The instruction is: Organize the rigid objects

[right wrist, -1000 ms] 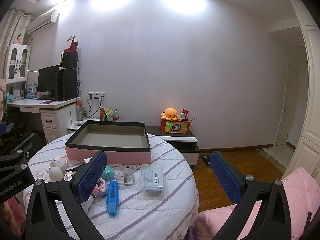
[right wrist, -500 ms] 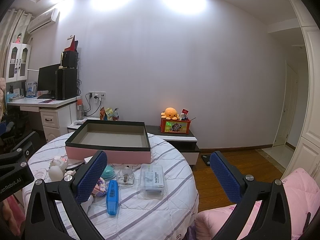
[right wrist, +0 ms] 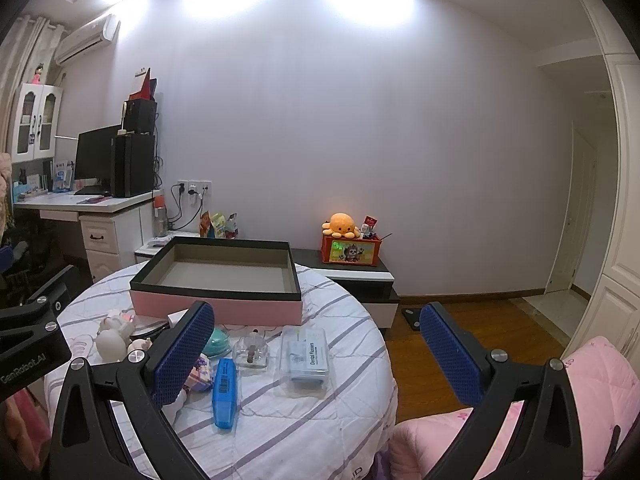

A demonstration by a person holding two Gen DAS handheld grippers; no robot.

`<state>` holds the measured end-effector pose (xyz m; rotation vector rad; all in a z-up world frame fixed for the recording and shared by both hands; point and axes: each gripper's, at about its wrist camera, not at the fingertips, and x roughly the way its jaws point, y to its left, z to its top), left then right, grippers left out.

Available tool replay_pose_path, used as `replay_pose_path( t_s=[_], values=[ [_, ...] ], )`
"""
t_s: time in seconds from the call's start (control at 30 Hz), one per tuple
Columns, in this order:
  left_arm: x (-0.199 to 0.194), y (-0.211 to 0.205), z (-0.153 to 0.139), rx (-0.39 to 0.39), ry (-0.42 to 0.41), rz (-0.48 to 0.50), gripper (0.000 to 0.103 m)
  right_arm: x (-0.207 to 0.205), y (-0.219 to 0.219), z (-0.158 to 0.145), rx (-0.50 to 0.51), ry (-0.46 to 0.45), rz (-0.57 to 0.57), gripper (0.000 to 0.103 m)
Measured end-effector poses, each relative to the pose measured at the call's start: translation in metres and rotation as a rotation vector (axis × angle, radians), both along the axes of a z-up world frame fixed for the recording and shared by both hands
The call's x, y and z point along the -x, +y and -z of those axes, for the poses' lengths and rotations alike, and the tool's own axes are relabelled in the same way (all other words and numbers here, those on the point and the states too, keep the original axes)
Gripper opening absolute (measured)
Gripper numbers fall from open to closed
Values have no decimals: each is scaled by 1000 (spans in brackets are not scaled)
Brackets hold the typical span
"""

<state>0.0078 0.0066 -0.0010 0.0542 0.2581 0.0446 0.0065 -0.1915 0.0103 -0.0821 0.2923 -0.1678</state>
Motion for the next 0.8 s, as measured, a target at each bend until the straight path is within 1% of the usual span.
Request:
replay_pose_path(
  t_s=[0.2, 0.37, 0.53, 0.6, 0.73, 0.8],
  values=[
    [-3, 0, 3, -2, 11, 0, 103, -3, 0, 1, 4, 9, 1, 103],
    [-8, -1, 8, -8, 53, 7, 103, -8, 1, 5, 12, 43, -1, 103],
    [-17, -5, 19, -29, 123, 12, 103, -17, 6, 16, 32, 112, -5, 103],
    [-22, -8, 26, -39, 160, 10, 103, -23, 7, 25, 38, 164, -8, 103],
    [-28, -10, 43, -66, 228, 0, 103, -29, 10, 38, 37, 226, -17, 103],
    [-31, -10, 52, -71, 274, 12, 103, -32, 11, 46, 37, 265, -18, 103]
  ],
)
